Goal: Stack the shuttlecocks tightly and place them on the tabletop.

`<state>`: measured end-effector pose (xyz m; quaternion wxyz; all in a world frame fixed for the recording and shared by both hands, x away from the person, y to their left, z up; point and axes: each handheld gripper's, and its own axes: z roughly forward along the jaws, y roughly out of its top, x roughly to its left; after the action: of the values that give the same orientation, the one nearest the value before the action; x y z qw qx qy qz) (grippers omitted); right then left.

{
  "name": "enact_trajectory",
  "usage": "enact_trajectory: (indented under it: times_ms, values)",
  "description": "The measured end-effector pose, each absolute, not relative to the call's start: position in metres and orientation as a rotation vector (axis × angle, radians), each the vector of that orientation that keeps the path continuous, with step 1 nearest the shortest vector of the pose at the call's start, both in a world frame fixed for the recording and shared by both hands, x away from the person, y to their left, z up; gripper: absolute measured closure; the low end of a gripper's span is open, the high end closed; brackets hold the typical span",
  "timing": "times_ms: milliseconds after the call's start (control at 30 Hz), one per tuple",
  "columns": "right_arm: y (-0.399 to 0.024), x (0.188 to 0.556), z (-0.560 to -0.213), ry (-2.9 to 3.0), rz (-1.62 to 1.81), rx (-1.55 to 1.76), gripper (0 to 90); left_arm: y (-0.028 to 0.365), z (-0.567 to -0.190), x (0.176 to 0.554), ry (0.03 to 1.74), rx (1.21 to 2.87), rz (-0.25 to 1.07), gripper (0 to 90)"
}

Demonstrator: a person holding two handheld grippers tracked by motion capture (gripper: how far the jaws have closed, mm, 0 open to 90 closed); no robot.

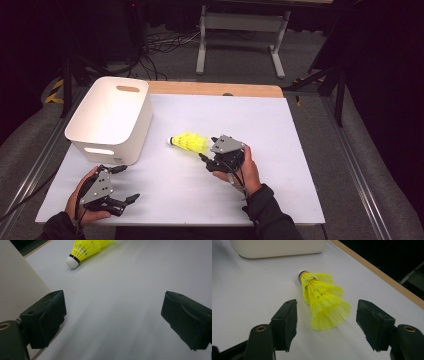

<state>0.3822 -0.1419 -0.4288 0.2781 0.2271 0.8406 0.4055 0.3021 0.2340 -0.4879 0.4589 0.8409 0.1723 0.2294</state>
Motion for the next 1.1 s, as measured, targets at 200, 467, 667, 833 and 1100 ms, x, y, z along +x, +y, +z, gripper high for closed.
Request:
enact_trajectory:
  times_ms: [200, 467, 667, 833, 1100]
  values:
    - [-0.144, 0.376, -0.424, 2.237, 1.068, 0.584, 30.8, 0.234, -0.488, 0.302, 0.424, 2.068, 0.567, 6.7]
    - [-0.149, 0.368, -0.421, 2.223, 1.071, 0.559, 26.6, 0.234, -0.487, 0.301, 0.423, 2.07, 0.567, 6.7]
    - [-0.152, 0.362, -0.421, 2.218, 1.055, 0.536, 23.0, 0.235, -0.487, 0.301, 0.421, 2.07, 0.566, 6.7]
    - [-0.156, 0.357, -0.422, 2.217, 1.049, 0.524, 21.2, 0.234, -0.487, 0.301, 0.422, 2.066, 0.569, 6.7]
    - [-0.166, 0.348, -0.427, 2.213, 1.048, 0.505, 18.8, 0.234, -0.487, 0.301, 0.416, 2.07, 0.573, 6.7]
